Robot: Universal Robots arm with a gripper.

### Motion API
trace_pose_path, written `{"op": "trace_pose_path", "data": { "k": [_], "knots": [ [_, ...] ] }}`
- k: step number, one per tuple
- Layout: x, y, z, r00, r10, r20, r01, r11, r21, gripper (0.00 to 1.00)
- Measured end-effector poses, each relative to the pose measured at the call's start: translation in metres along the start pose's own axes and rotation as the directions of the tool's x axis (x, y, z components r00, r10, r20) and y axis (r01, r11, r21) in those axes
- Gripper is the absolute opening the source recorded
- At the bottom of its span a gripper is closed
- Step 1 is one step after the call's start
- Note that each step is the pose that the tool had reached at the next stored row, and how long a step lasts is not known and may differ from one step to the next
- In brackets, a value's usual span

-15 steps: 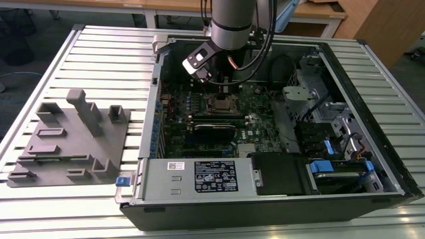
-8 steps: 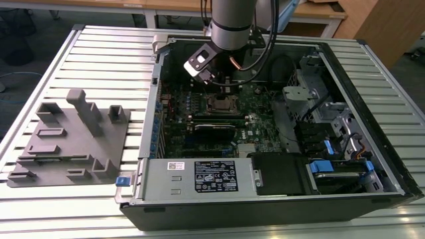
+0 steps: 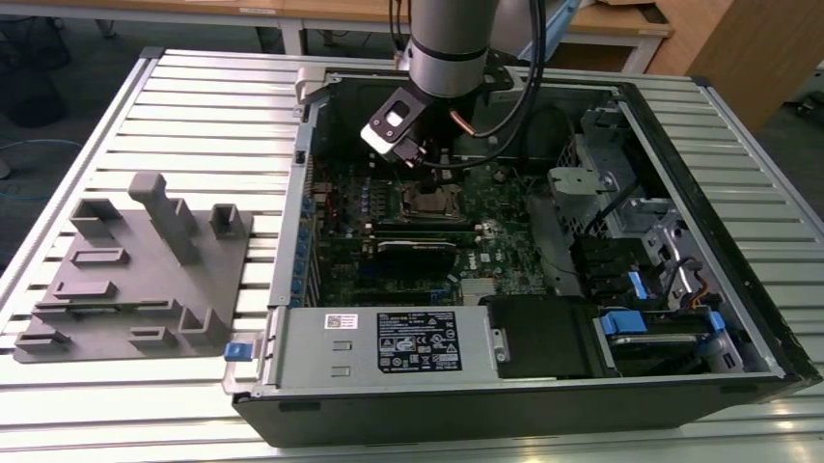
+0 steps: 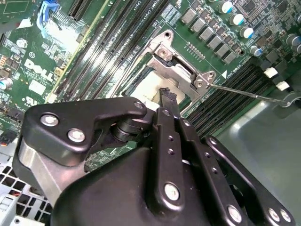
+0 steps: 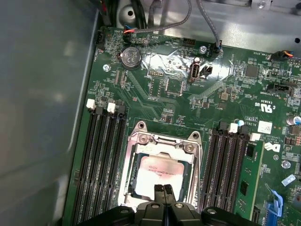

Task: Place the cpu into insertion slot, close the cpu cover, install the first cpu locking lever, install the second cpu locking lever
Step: 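Close the cpu cover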

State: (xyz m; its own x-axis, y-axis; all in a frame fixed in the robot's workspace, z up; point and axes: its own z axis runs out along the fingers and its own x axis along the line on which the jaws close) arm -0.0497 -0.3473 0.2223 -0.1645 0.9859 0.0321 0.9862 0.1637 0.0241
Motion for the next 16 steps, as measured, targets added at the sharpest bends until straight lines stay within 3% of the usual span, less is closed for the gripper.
{"op": "trace_pose_path", "data": {
  "k": [13,16],
  "knots": [
    [0.0000,0.0000,0.0000,1.0000,0.000,-0.0001,0.000,1.0000,-0.0001,0.11],
    [0.0000,0.0000,0.0001,0.9998,-0.022,-0.0007,0.022,0.9998,0.0006,0.11]
  ]
}}
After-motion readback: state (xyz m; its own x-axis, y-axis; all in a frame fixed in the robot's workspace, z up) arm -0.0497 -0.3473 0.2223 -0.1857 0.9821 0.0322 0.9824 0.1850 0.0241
